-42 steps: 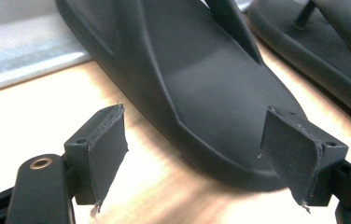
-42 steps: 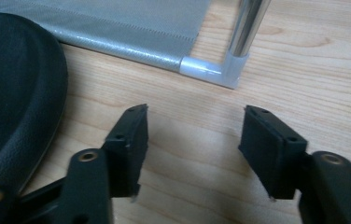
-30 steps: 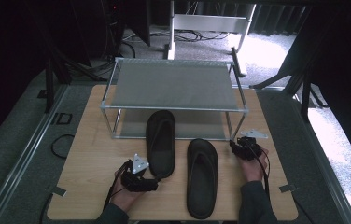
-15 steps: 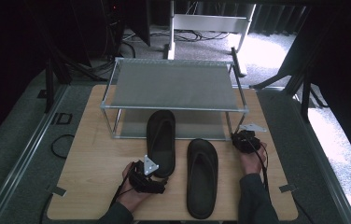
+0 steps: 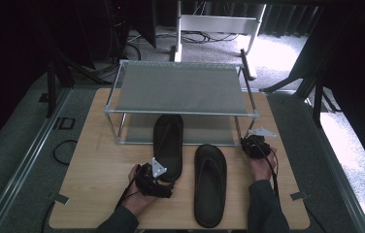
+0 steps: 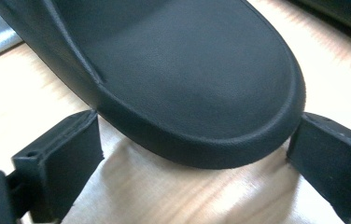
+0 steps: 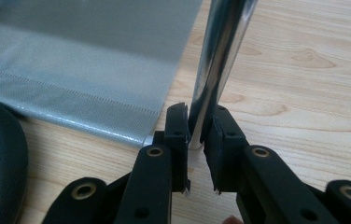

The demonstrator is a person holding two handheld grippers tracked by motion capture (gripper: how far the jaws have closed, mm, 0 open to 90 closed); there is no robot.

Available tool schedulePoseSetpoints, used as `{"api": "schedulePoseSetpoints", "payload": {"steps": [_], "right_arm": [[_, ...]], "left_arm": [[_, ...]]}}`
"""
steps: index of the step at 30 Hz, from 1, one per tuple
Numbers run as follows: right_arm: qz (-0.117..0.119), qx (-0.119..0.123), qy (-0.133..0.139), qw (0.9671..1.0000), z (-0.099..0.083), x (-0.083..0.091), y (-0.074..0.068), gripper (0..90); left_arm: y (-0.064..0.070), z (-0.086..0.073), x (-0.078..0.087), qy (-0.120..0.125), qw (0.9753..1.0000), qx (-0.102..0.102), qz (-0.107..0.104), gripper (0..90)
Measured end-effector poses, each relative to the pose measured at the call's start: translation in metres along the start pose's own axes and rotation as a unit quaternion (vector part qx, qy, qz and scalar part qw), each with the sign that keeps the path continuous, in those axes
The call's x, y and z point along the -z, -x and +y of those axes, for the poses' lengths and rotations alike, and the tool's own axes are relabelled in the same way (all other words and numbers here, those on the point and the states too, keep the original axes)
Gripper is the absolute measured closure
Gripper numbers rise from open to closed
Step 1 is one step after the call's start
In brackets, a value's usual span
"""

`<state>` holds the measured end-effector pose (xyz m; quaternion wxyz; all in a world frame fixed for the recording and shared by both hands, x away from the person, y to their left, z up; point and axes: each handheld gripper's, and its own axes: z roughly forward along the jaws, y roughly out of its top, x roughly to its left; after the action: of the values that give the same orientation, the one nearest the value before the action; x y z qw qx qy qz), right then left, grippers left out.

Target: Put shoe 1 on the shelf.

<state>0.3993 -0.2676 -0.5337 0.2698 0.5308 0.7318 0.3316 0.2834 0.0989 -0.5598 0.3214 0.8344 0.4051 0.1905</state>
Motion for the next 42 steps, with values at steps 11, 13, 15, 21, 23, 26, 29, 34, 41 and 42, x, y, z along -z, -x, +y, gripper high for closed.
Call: {"api": "schedulePoseSetpoints", "payload": {"steps": [11,13,15,21,23,26,29,34,41,42], "right_arm": [[-0.001,0.001,0.000,1.0000,-0.001,0.000,0.000,79.4],[-0.001,0.002,0.000,1.0000,-0.001,0.000,0.000,79.4],[-0.001,0.003,-0.001,1.0000,-0.001,0.000,0.000,79.4],[0.000,0.005,-0.002,1.0000,-0.001,0.000,0.000,79.4],[0.001,0.006,-0.002,1.0000,-0.001,0.000,0.000,79.4],[0.001,0.006,-0.001,1.0000,-0.001,0.000,0.000,79.3],[0.002,0.007,-0.001,1.0000,-0.002,0.000,0.000,79.1],[0.001,0.007,0.002,1.0000,-0.001,0.001,0.000,79.2],[0.002,0.006,0.003,1.0000,-0.001,0.001,0.001,79.5],[0.003,0.006,0.003,1.0000,-0.001,0.001,0.001,79.5]], "left_arm": [[-0.013,0.010,0.001,0.009,0.9999,-0.009,0.006,17.8],[-0.014,0.012,0.001,0.014,0.9998,-0.007,0.008,19.0],[-0.015,0.014,-0.001,0.017,0.9997,-0.004,0.019,20.8],[-0.016,0.018,-0.009,0.009,0.9997,0.010,0.022,22.0],[-0.014,0.019,-0.009,0.010,0.9996,0.014,0.024,22.0],[-0.013,0.018,-0.006,0.016,0.9995,0.024,0.015,20.3],[-0.014,0.016,0.003,0.035,0.9988,0.032,0.007,18.7],[-0.016,0.019,0.003,0.037,0.9989,0.029,0.003,18.5],[-0.019,0.025,-0.004,0.030,0.9990,0.028,0.018,21.1],[-0.019,0.026,-0.005,0.029,0.9991,0.025,0.019,21.0]]}}
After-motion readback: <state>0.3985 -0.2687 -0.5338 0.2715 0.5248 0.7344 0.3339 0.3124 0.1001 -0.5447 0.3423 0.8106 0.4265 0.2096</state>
